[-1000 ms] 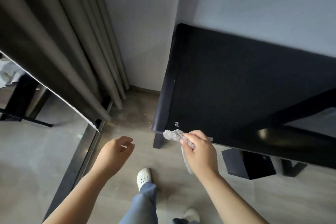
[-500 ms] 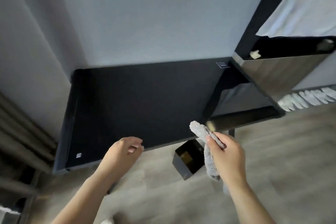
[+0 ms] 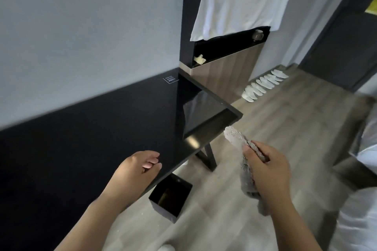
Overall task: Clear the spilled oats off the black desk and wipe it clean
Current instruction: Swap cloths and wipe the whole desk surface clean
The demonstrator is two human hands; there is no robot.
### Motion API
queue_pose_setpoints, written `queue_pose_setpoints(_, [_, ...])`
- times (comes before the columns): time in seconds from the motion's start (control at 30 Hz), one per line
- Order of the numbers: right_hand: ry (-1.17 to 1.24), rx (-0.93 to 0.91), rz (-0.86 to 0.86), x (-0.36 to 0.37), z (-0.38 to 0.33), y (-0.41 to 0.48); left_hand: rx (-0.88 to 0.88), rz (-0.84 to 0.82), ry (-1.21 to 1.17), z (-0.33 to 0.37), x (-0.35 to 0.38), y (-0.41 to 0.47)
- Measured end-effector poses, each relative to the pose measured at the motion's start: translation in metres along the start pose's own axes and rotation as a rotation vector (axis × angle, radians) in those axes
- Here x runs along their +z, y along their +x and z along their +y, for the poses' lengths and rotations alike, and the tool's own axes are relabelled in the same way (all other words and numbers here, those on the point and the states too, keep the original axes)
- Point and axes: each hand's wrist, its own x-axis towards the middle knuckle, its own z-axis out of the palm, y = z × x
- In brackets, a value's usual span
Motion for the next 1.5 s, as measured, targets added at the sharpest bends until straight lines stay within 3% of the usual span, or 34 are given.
queue_pose_setpoints(0.47, [-0.019, 0.035, 0.152, -0.008, 0.005, 0.148, 0.111, -0.256, 0.017, 0.073, 0.053, 0.190])
queue_pose_setpoints(0.83, [0.048, 0.012, 0.195, -0.102, 0.070, 0.328, 0.116, -0.196, 0.021, 0.198, 0.173, 0.311])
queue_pose_setpoints(1.07, [0.008, -0.041, 0.070, -0.143, 0.095, 0.461, 0.108, -0.131, 0.048, 0.268, 0.231, 0.368])
queue_pose_setpoints(1.5, [-0.027, -0.098, -0.173, -0.116, 0.121, 0.684, -0.085, 0.009, -0.037, 0.301, 0.300, 0.542])
